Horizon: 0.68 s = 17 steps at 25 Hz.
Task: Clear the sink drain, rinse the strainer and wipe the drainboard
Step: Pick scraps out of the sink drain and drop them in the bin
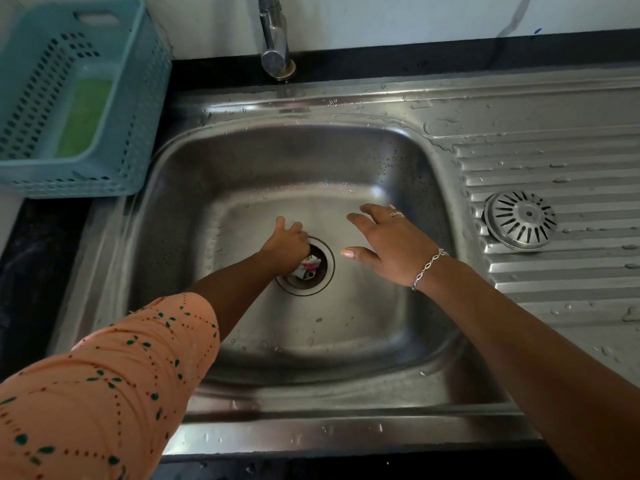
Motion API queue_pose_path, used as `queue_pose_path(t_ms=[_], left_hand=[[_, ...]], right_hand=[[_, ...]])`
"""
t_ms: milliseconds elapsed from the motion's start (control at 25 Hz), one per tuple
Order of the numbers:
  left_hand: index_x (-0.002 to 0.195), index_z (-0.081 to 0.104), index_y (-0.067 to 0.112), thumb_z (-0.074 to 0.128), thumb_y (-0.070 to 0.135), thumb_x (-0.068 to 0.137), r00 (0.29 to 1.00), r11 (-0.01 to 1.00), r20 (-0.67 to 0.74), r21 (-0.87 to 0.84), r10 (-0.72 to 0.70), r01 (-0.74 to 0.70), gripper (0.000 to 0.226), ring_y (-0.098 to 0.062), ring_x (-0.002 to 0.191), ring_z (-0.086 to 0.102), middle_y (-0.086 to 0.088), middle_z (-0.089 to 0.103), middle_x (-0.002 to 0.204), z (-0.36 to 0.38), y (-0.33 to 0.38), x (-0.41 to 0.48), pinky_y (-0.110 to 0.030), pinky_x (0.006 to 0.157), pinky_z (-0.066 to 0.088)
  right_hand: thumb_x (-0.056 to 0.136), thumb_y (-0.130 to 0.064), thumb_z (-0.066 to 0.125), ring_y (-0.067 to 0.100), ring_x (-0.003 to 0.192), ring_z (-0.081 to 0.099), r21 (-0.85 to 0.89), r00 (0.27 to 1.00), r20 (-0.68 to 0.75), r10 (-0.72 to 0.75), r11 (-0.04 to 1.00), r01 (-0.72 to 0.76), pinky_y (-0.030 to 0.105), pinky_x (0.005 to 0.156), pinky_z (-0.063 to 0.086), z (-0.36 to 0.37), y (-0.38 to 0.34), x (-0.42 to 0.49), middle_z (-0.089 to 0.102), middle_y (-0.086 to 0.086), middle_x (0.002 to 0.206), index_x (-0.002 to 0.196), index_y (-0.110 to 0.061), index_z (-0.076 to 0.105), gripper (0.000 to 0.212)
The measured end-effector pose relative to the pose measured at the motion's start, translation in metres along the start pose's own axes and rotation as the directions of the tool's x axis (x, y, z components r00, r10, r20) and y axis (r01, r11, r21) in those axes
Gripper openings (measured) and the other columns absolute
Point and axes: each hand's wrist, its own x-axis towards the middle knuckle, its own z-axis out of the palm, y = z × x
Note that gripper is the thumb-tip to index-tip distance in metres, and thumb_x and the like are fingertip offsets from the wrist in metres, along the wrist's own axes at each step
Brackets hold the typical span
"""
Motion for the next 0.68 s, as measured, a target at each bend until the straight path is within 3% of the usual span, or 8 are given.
queue_pose_path(t_ms=[200, 560, 680], left_hand=[[0.092, 0.065, 0.015, 0.058, 0.015, 0.080, 0.997, 0.998, -0.055, -0.048, -0.047, 0.045, 0.015, -0.028, 0.110, 0.042, -0.008, 0.058, 0.107, -0.013, -0.013, -0.017, -0.052, 0.095, 0.032], [0.094, 0.065, 0.014, 0.056, 0.021, 0.084, 0.980, 0.981, -0.114, -0.119, -0.166, 0.152, 0.015, -0.028, 0.113, 0.039, -0.008, 0.056, 0.111, -0.062, -0.024, -0.058, -0.049, 0.095, 0.031], [0.094, 0.066, 0.017, 0.056, 0.025, 0.084, 0.961, 0.966, -0.150, -0.158, -0.230, 0.207, 0.016, -0.028, 0.112, 0.040, -0.006, 0.057, 0.109, -0.079, -0.028, -0.073, -0.049, 0.093, 0.031]], right_hand=[[0.091, -0.046, 0.043, 0.032, 0.138, 0.025, -0.010, 0.999, -0.033, -0.033, 0.999, 0.032, 0.039, 0.115, 0.019, -0.010, -0.006, -0.003, 0.026, 0.018, 0.150, 0.142, -0.012, 0.027, 0.063], [0.091, -0.047, 0.041, 0.032, 0.138, 0.025, -0.104, 0.986, -0.105, -0.132, 0.987, 0.121, 0.041, 0.116, 0.015, -0.034, -0.018, -0.011, 0.027, 0.017, 0.150, 0.141, -0.010, 0.027, 0.064], [0.092, -0.048, 0.038, 0.032, 0.142, 0.015, -0.179, 0.981, -0.101, -0.167, 0.973, 0.147, 0.041, 0.117, 0.008, -0.038, -0.020, -0.010, 0.015, 0.017, 0.154, 0.144, -0.009, 0.019, 0.068]])
